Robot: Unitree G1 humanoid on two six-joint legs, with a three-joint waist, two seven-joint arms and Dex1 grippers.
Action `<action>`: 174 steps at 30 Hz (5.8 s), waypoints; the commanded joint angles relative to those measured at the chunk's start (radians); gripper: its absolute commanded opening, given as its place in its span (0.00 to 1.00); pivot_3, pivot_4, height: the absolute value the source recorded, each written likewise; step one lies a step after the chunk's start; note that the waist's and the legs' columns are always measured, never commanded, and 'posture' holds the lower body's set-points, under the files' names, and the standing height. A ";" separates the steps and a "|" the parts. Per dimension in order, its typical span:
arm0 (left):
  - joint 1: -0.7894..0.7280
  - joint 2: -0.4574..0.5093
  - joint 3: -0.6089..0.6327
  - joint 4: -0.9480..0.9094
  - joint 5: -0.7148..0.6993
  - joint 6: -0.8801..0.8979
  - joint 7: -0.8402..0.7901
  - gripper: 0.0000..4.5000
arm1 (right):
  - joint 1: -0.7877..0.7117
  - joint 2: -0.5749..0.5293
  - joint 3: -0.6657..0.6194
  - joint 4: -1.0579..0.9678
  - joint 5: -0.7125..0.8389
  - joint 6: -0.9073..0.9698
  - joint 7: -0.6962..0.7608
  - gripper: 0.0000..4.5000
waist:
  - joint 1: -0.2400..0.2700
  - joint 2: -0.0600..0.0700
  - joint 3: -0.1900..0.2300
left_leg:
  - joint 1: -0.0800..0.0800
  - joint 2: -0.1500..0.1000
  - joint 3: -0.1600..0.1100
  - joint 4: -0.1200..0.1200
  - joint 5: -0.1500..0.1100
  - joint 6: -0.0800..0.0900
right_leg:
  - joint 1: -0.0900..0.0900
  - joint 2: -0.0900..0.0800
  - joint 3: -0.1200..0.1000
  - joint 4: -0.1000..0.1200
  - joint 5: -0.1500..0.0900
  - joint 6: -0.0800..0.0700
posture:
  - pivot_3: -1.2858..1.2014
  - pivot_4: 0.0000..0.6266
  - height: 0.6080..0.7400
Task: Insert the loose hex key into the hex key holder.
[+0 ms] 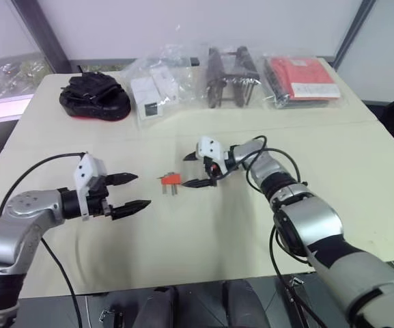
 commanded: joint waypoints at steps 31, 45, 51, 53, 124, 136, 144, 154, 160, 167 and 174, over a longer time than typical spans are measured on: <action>-0.174 -0.029 0.017 0.030 -0.071 0.078 0.060 1.00 | -0.026 -0.033 0.018 -0.058 -0.036 -0.185 -0.096 0.21 | 0.009 0.000 0.000 | 0.000 -0.001 0.000 0.002 0.000 0.000 | 0.001 0.000 0.000 0.001 0.000 0.000 | 0.52 0.24 1.00; -0.630 -0.203 -0.146 0.574 0.015 0.002 -0.184 1.00 | -0.021 -0.268 0.096 -0.253 -0.219 -0.626 -0.550 0.21 | -0.024 -0.001 0.000 | -0.001 -0.001 0.003 0.000 0.000 0.000 | -0.001 0.000 -0.001 0.000 0.000 0.000 | 0.52 0.24 1.00; -0.764 -0.281 -0.157 0.776 0.063 -0.050 -0.241 1.00 | -0.011 -0.297 0.129 -0.310 -0.280 -0.689 -0.650 0.21 | -0.028 -0.001 0.000 | -0.001 -0.001 0.004 0.001 0.000 0.000 | -0.001 0.000 -0.001 0.000 0.000 0.000 | 0.52 0.24 1.00; -0.807 -0.305 -0.160 0.843 0.084 -0.076 -0.256 1.00 | -0.007 -0.305 0.142 -0.329 -0.307 -0.704 -0.685 0.21 | -0.027 -0.001 0.000 | -0.001 -0.001 0.004 0.001 0.000 0.000 | -0.001 0.000 -0.001 0.000 0.000 0.000 | 0.52 0.24 1.00; -0.509 -0.362 -0.125 0.515 0.249 -0.308 -0.125 0.00 | 0.347 -0.182 -0.070 -0.943 0.286 0.727 -0.471 1.00 | -0.022 -0.001 0.000 | -0.002 0.000 0.000 0.003 0.000 0.000 | -0.001 0.000 -0.001 0.002 0.000 0.000 | 0.52 0.24 1.00; -0.316 -0.342 -0.124 0.181 0.218 -0.211 0.055 0.00 | 0.417 -0.103 -0.075 -1.239 0.400 1.340 -0.604 1.00 | 0.015 -0.001 -0.001 | -0.004 -0.001 0.000 0.008 -0.001 0.001 | -0.001 -0.001 0.000 0.005 0.000 0.000 | 0.52 0.24 1.00; -0.280 -0.348 -0.148 0.143 0.222 -0.211 0.097 0.00 | 0.416 -0.101 -0.051 -1.192 0.383 1.345 -0.648 1.00 | 0.018 -0.001 -0.001 | -0.004 -0.001 0.001 0.008 -0.001 0.002 | -0.001 -0.001 0.000 0.005 0.000 0.000 | 0.52 0.24 1.00; -0.294 -0.378 -0.172 0.184 0.234 -0.240 0.118 0.00 | 0.383 -0.061 -0.015 -0.975 0.336 1.239 -0.665 0.80 | 0.012 -0.002 -0.002 | -0.002 -0.001 0.004 0.009 -0.001 0.002 | 0.001 -0.001 0.000 0.005 0.000 0.000 | 0.52 0.24 1.00; -0.281 -0.395 -0.180 0.185 0.235 -0.259 0.135 0.00 | 0.324 -0.041 -0.001 -0.816 0.297 1.173 -0.667 0.10 | 0.002 -0.002 -0.006 | 0.000 -0.001 0.004 0.009 -0.001 0.002 | 0.003 0.000 0.000 0.005 0.000 0.000 | 0.52 0.24 1.00; -0.259 -0.391 -0.180 0.188 0.234 -0.270 0.142 0.00 | 0.306 -0.054 -0.006 -0.818 0.271 1.108 -0.664 0.01 | 0.002 -0.002 -0.008 | 0.000 -0.001 0.004 0.009 -0.001 0.002 | 0.003 0.000 0.000 0.005 0.000 0.000 | 0.52 0.24 1.00; -0.319 -0.347 -0.178 0.269 0.215 -0.254 0.063 0.00 | 0.231 -0.055 -0.159 -0.898 0.337 0.812 -0.684 0.01 | 0.006 -0.001 -0.008 | -0.003 -0.001 0.004 0.008 -0.001 0.002 | 0.000 -0.001 0.000 0.005 0.000 0.000 | 0.52 0.24 1.00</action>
